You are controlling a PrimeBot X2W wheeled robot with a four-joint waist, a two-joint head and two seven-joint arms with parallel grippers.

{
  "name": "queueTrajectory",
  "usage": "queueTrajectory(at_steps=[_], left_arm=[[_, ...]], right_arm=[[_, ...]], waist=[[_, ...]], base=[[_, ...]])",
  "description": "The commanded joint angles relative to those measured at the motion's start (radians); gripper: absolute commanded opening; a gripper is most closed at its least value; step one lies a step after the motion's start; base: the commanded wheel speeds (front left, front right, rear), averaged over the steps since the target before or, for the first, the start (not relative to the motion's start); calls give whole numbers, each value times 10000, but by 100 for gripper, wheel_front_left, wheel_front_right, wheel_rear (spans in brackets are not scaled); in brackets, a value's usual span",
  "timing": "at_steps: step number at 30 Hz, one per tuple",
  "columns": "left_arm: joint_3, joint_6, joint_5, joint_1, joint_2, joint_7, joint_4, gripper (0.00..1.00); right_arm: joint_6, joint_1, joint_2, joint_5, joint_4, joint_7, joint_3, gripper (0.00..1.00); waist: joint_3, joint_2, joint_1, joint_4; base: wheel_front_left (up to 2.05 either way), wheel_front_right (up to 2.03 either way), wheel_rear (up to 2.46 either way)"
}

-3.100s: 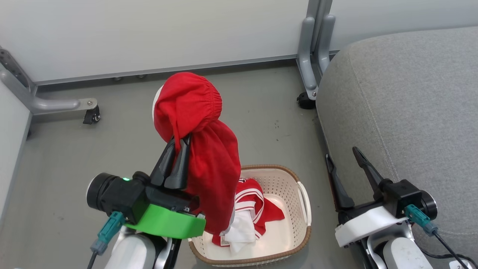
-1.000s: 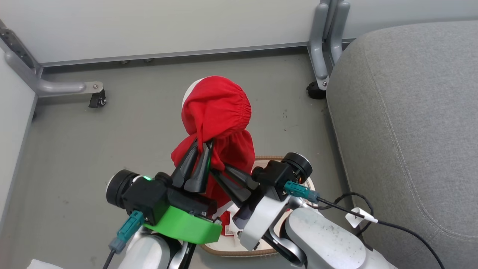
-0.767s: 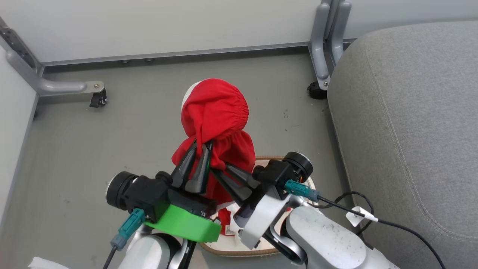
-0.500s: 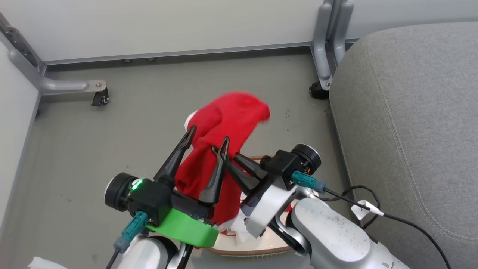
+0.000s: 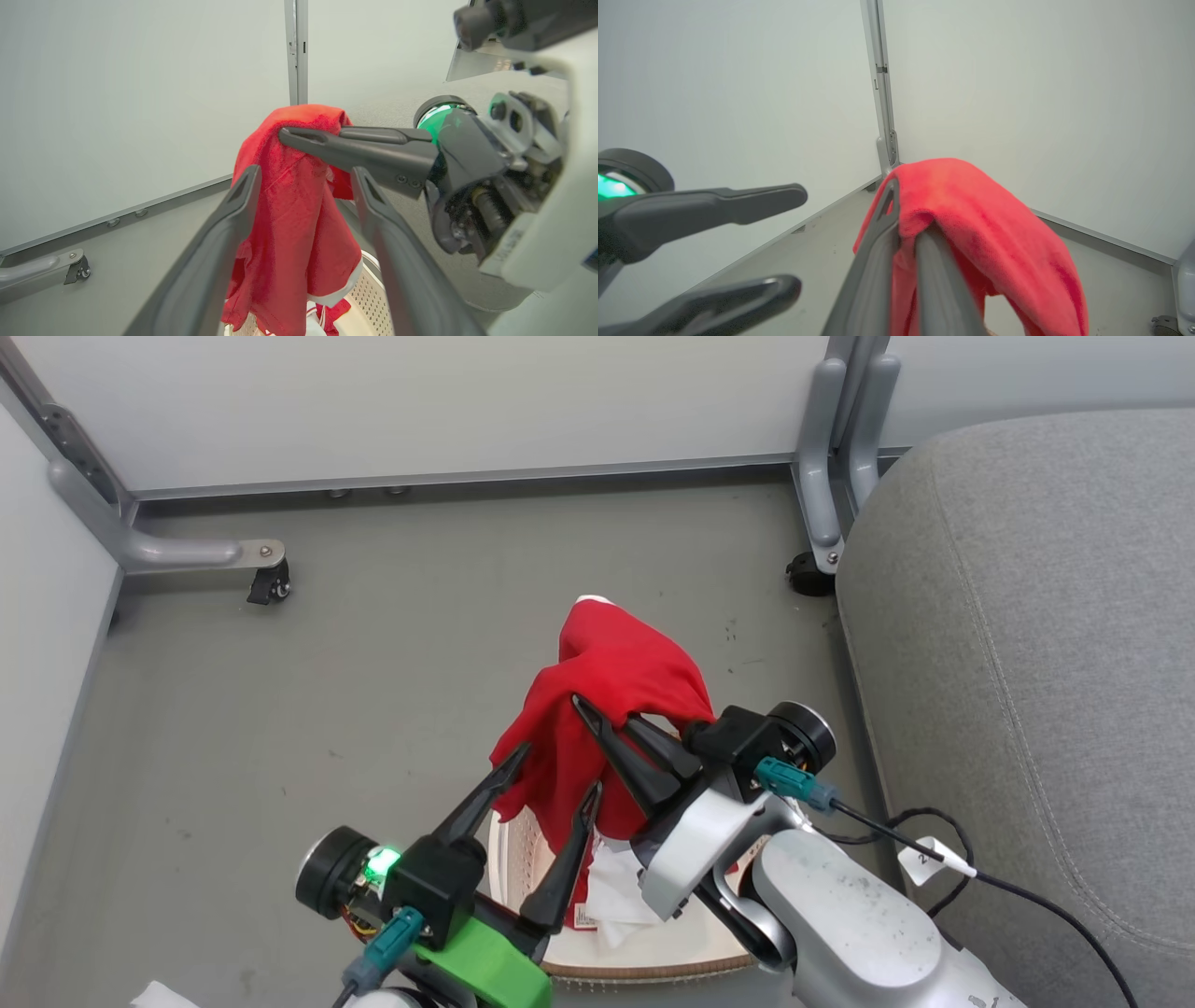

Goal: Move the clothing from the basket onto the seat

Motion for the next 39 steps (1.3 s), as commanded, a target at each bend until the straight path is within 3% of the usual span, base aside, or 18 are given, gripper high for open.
queueTrajectory(at_steps=[1,12,19,39], left_arm=[[-84,-39,96,195,39,54,83,100],[-261,-19,109,253,224,-8,343,100],[-209,102,121,113,250,-105,298,100],[-201,29,237,-528,658,203,-170,100]], right_arm=[[1,195,-23,-60,18,-47,-21,0],[1,319,-23,-90,101,-49,-168,0],[1,385,-27,-27,-24,-50,-477,0],[1,617,-19,-314,-563,-49,-1986,0]], waist=[[-21,0,0,-14],[-54,0,0,-103],[92,0,0,-556],[1050,0,0,-4254]], base=[[0,0,0],[0,0,0],[0,0,0],[0,0,0]])
